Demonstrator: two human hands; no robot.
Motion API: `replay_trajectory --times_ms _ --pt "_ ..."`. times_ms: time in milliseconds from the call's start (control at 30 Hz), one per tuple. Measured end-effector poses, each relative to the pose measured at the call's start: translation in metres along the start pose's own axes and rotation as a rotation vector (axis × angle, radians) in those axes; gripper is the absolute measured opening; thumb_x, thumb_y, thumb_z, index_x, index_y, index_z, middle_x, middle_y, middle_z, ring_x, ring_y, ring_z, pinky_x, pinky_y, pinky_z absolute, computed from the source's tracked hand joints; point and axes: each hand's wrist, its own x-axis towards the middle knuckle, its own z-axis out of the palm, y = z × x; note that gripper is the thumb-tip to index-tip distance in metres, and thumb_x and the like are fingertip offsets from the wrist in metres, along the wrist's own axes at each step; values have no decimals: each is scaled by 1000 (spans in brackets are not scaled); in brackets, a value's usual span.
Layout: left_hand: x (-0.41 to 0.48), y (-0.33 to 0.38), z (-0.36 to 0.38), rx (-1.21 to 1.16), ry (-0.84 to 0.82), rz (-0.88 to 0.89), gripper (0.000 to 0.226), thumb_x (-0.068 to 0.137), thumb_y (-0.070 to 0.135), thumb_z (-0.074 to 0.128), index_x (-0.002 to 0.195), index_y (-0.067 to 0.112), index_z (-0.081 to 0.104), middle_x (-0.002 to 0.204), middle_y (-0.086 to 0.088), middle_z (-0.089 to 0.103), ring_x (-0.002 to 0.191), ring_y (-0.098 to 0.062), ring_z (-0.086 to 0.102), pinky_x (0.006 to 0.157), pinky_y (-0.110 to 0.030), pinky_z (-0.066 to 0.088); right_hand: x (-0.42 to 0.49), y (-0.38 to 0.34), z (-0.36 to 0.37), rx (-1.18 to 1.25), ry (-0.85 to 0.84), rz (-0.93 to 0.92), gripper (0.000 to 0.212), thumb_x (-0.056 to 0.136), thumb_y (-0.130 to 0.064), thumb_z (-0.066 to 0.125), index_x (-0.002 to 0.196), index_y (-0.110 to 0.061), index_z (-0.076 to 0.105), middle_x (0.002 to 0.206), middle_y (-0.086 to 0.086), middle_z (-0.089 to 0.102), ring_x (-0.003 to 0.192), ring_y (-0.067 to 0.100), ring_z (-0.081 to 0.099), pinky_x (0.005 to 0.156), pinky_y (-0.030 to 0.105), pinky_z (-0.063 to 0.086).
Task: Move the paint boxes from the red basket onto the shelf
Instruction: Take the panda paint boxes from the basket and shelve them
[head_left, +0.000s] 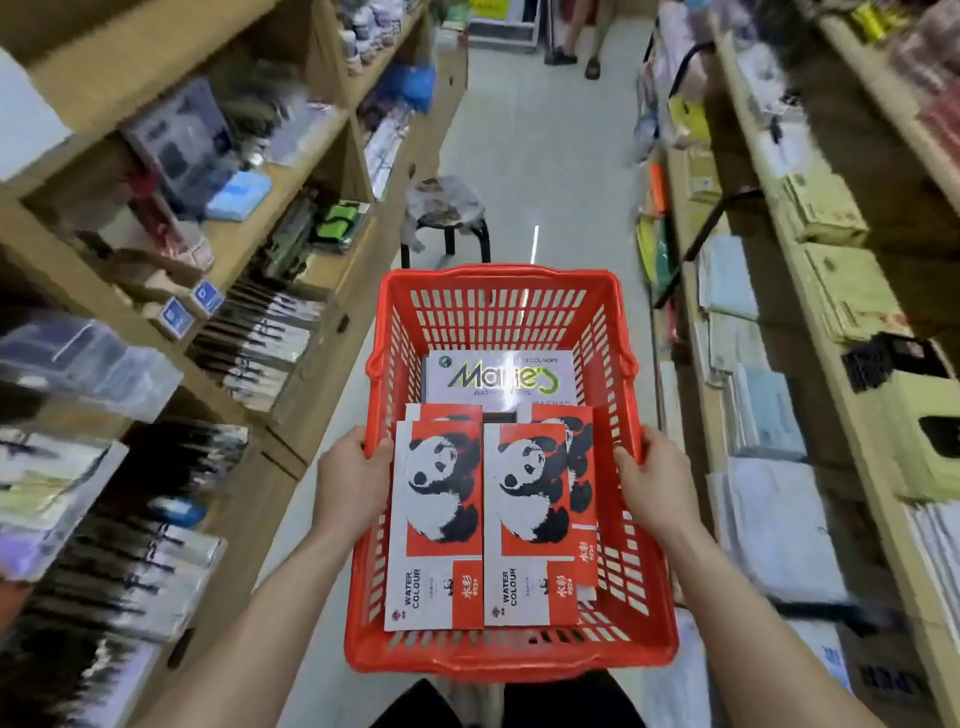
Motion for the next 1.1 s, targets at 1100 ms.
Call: replay_trajectory --times_ms 1100 --pt "1028 218 158 15 71 -204 11 97 27 59 91 31 67 78 13 72 72 -13 70 55 -24 48 1030 -315 330 -155 -202 20 18 92 -9 59 108 -3 64 99 17 74 90 37 69 74 38 51"
